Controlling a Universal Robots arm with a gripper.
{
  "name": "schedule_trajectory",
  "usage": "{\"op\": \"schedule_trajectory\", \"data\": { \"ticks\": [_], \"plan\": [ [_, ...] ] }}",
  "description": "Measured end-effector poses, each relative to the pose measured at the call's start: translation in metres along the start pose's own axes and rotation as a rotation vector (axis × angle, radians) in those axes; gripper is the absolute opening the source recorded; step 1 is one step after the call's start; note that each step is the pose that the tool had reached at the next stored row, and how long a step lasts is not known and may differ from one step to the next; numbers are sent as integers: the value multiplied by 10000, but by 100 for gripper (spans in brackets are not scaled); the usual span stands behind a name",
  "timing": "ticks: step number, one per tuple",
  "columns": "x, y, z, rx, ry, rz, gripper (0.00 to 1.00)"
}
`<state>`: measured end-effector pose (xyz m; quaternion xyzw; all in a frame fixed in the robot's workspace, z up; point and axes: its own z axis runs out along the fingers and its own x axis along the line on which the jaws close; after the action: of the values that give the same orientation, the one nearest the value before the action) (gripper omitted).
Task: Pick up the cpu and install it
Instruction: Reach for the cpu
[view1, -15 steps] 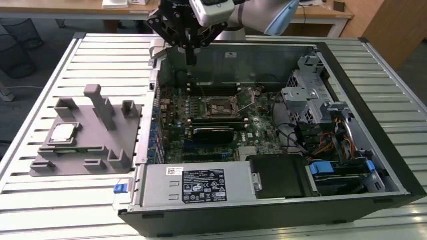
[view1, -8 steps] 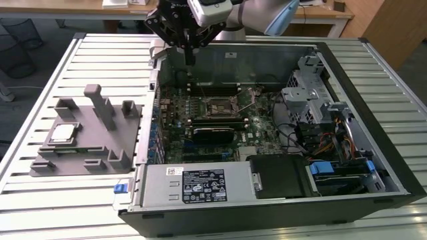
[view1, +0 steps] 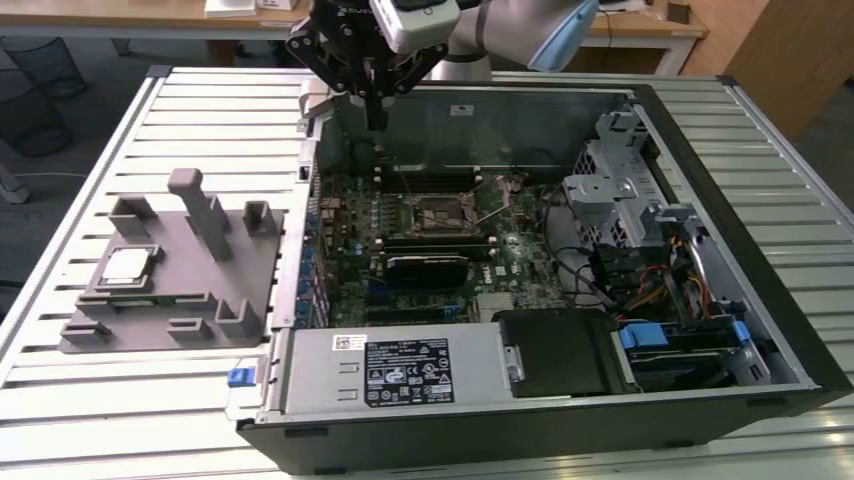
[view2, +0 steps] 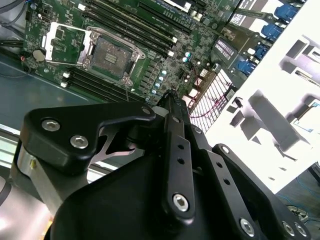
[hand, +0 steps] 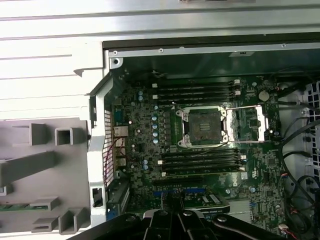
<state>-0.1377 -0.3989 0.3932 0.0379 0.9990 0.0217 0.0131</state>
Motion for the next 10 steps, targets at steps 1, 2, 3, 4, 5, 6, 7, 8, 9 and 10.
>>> {"op": "schedule_trajectory", "data": {
  "ticks": [1, 2, 3, 4, 5, 6, 7, 8, 9, 10],
  "plan": [
    [4, 0, 0, 0, 0, 0, 11],
    [8, -1, 0, 0, 0, 0, 11],
    [11, -1, 0, 0, 0, 0, 11],
    [13, -1, 0, 0, 0, 0, 11],
    [81, -6, -2, 0, 0, 0, 11],
    [85, -6, -2, 0, 0, 0, 11],
    [89, -7, -2, 0, -1, 0, 11],
    [93, -7, -2, 0, 0, 0, 11],
    [97, -7, -3, 1, 0, 0, 11],
    [101, -8, -3, 0, -1, 0, 11]
  ]
}}
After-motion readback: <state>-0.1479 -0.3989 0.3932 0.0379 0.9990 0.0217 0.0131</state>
